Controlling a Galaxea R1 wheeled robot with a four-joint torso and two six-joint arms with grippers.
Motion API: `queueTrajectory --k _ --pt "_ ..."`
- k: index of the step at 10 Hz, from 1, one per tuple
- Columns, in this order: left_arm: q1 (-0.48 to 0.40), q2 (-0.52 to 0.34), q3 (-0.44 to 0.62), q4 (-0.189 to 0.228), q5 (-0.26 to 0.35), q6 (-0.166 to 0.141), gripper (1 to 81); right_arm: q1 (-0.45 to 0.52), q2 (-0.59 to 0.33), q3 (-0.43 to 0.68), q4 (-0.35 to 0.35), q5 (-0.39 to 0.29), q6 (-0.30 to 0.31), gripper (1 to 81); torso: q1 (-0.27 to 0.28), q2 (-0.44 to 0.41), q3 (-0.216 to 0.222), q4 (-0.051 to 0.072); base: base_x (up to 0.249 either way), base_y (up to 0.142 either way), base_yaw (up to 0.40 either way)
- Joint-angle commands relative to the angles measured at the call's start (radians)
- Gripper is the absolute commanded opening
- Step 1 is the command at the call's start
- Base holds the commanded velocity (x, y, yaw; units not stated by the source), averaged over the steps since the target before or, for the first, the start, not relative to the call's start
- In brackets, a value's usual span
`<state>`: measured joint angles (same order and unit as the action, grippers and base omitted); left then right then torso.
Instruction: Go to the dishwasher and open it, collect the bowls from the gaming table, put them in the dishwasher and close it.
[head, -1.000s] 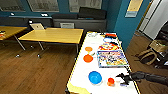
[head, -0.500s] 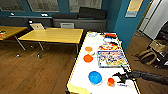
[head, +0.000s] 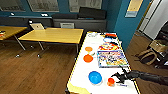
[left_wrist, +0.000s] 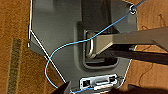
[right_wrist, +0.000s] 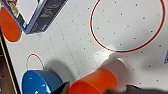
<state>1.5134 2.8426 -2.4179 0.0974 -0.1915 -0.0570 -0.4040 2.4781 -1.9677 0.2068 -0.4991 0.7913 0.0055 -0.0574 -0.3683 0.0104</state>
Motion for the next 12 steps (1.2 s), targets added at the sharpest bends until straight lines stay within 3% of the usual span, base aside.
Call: queueTrajectory --k 1,12 --pt "0.003 -0.009 0.005 -0.005 0.06 -0.003 81.1 0.118 -0.069 0.061 0.003 -0.045 0.005 81.1 0.0 0.0 0.0 0.0 0.0 0.0 0.0" --pt "0.006 -0.008 -0.001 -0.005 0.061 -0.003 81.1 0.073 -0.069 0.061 0.003 -0.013 0.002 81.1 0.0 0.0 0.0 0.0 0.0 0.0 0.0"
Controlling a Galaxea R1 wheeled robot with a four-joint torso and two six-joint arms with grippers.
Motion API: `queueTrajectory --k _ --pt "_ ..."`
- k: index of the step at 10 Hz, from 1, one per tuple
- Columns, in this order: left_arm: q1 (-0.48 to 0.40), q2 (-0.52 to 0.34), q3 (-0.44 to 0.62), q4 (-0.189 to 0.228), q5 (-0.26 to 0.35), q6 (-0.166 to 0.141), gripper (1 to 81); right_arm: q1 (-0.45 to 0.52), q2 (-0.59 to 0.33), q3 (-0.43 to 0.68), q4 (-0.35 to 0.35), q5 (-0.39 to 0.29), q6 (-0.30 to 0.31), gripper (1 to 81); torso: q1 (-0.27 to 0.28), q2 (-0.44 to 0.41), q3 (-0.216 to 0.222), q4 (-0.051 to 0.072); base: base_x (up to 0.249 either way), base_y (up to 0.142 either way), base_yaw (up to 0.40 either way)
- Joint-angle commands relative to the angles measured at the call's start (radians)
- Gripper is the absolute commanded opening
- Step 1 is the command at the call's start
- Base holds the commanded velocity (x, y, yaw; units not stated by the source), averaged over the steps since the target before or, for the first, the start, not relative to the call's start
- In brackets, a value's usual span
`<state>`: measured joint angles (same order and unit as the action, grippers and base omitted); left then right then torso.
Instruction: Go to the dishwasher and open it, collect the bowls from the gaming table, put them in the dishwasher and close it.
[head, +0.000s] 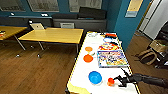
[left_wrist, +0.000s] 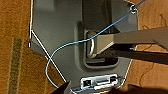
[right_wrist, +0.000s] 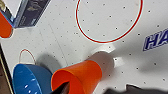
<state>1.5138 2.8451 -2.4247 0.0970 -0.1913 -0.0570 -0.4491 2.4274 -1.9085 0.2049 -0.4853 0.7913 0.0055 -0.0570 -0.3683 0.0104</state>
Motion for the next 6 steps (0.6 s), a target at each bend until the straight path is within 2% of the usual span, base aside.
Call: queueTrajectory --k 1,6 --pt "0.007 -0.012 0.006 -0.005 0.061 -0.003 81.1 0.108 -0.019 0.0 0.007 -0.012 0.002 81.1 0.0 0.0 0.0 0.0 0.0 0.0 0.0" --pt "0.009 -0.009 0.004 -0.007 0.064 -0.003 81.1 0.095 -0.019 -0.01 0.007 0.011 0.0 81.1 0.0 0.0 0.0 0.0 0.0 0.0 0.0"
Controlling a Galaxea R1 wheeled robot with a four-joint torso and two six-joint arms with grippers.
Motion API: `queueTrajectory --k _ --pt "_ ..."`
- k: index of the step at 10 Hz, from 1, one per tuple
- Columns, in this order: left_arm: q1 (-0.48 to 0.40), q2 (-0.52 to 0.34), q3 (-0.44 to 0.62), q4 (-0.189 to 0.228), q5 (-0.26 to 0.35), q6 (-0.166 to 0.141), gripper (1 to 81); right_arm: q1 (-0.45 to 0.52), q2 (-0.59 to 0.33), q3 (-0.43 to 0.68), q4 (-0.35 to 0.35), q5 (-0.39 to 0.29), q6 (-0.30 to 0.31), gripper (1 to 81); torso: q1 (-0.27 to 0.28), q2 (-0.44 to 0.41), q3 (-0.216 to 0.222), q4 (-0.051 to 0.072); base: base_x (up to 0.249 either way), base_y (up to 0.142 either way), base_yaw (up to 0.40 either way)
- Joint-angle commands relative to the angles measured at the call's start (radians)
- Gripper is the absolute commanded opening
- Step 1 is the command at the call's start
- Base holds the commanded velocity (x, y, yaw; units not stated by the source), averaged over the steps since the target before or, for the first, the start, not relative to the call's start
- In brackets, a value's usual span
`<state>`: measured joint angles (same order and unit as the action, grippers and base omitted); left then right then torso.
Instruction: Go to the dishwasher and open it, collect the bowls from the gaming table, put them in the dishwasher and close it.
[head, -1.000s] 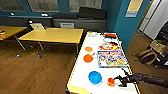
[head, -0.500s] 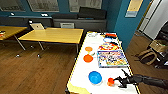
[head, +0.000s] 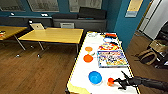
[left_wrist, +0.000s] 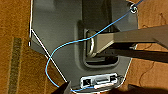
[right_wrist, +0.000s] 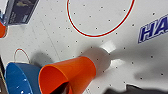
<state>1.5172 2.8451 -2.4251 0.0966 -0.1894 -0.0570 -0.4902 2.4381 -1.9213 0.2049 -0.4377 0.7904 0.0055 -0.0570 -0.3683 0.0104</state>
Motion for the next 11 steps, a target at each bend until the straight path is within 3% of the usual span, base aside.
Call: queueTrajectory --k 1,10,11 --pt "0.005 -0.01 0.004 -0.006 0.064 -0.003 81.1 0.14 -0.029 -0.002 0.007 -0.036 0.003 81.1 0.0 0.0 0.0 0.0 0.0 0.0 0.0" --pt "0.016 -0.018 0.004 -0.02 0.062 -0.004 81.1 0.123 0.054 -0.053 0.007 -0.006 0.004 81.1 0.0 0.0 0.0 0.0 0.0 0.0 0.0" --pt "0.022 -0.019 0.004 -0.02 0.062 -0.003 81.1 0.103 0.058 -0.063 0.007 0.026 0.006 81.1 0.0 0.0 0.0 0.0 0.0 0.0 0.0"
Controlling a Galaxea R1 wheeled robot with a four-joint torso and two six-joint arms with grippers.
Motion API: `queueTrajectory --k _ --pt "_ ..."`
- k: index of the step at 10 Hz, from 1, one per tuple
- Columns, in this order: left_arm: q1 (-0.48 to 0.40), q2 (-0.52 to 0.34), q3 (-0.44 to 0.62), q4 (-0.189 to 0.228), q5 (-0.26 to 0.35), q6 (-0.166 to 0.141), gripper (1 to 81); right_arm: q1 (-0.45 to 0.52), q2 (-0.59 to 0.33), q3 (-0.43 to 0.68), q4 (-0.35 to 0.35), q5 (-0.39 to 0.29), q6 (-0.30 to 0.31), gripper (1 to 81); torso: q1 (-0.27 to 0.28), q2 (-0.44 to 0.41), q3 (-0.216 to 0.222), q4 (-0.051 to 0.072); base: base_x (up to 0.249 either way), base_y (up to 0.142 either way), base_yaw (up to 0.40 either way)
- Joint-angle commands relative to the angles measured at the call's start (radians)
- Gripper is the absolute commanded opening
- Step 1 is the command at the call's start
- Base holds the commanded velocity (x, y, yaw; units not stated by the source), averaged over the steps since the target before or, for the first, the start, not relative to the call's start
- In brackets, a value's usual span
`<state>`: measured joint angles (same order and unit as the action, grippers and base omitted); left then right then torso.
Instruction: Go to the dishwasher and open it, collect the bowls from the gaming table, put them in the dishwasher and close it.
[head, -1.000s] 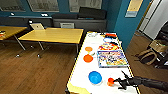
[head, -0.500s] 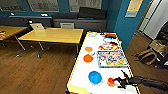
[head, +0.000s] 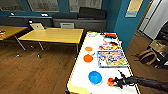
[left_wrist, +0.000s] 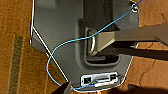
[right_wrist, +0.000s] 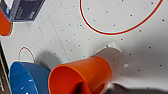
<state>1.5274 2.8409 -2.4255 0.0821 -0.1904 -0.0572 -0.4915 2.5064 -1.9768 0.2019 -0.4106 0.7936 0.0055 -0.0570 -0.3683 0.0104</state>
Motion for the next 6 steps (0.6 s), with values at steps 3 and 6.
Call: queueTrajectory --k 3,6 --pt "0.018 -0.017 -0.006 -0.008 0.059 -0.003 81.1 0.11 -0.059 0.05 0.016 0.018 0.003 1.0 0.0 0.0 0.0 0.0 0.0 0.0 0.0" --pt "0.015 0.002 -0.006 -0.001 0.057 -0.003 81.1 0.262 -0.301 0.364 0.005 -0.02 0.047 1.0 0.0 0.0 0.0 0.0 0.0 0.0 0.0"
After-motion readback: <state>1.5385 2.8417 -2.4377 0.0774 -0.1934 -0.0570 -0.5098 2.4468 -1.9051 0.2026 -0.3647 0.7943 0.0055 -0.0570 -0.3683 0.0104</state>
